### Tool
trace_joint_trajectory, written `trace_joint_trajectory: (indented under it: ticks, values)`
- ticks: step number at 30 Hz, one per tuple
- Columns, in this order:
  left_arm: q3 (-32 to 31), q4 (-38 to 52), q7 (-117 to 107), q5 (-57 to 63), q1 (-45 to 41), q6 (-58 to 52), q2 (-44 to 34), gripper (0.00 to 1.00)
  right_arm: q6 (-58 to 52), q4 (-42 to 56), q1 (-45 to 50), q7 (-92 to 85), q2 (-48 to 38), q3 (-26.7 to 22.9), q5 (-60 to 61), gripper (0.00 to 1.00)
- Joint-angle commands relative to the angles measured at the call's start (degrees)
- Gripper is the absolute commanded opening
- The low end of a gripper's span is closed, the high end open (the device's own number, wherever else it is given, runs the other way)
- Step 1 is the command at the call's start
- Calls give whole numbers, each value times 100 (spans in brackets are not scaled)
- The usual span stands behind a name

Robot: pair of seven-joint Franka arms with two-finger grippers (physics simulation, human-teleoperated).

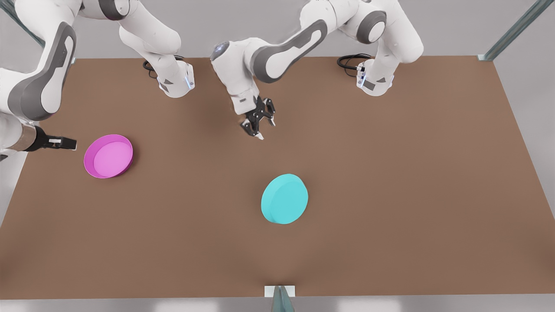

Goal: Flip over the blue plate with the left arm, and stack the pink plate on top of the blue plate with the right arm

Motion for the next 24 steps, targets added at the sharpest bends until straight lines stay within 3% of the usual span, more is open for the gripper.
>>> trace_joint_trajectory:
  ticks: [1,2,3,4,5,6,7,8,9,10,11,14,21,24]
  values:
    - [36,35,5534,-2498,1662,-1666,-641,81,209,-29,-412,-62,392,-7,-66,100]
    - [194,44,7190,-2454,2419,-1931,-774,85,271,-47,-808,-53,761,-7,14,100]
    - [589,44,7499,-2445,2578,-1923,-791,91,315,-29,-1238,-53,1218,2,40,100]
    - [1213,61,7718,-2462,2578,-1905,-818,91,561,-47,-1581,-106,1509,10,145,100]
    - [1635,44,8369,-2445,2578,-1905,-906,100,737,-82,-1757,-238,1684,2,181,100]
    - [1732,8,8466,-2427,2587,-1914,-906,100,973,-231,-1959,-264,1773,10,189,100]
    - [1540,-70,8518,-2392,2981,-1748,-1133,100,1562,-696,-2205,-747,1659,10,242,100]
    - [224,-597,8791,-1893,3868,-1282,-1520,100,2063,-1206,-2302,-879,1457,10,303,100]
    - [-1455,-1492,9247,-672,4818,-360,-2021,100,2748,-1830,-2372,-1178,1193,10,532,100]
    - [-2222,-2574,9477,-283,5548,528,-2689,100,3232,-2358,-2513,-1363,956,19,646,100]
    - [-2601,-3059,10222,-291,6067,776,-2962,100,3628,-2657,-2645,-1670,859,19,787,100]
    - [-2627,-2461,10197,-300,6041,-463,-2611,100,4217,-3202,-2882,-1943,823,19,1024,100]
    - [-2644,-2461,9811,-713,5813,-437,-2435,100,5993,-4160,-3234,-2084,859,10,1024,100]
    - [-2636,-2453,9846,-810,5813,-437,-2470,100,5949,-4257,-3313,-2066,902,2,1024,100]
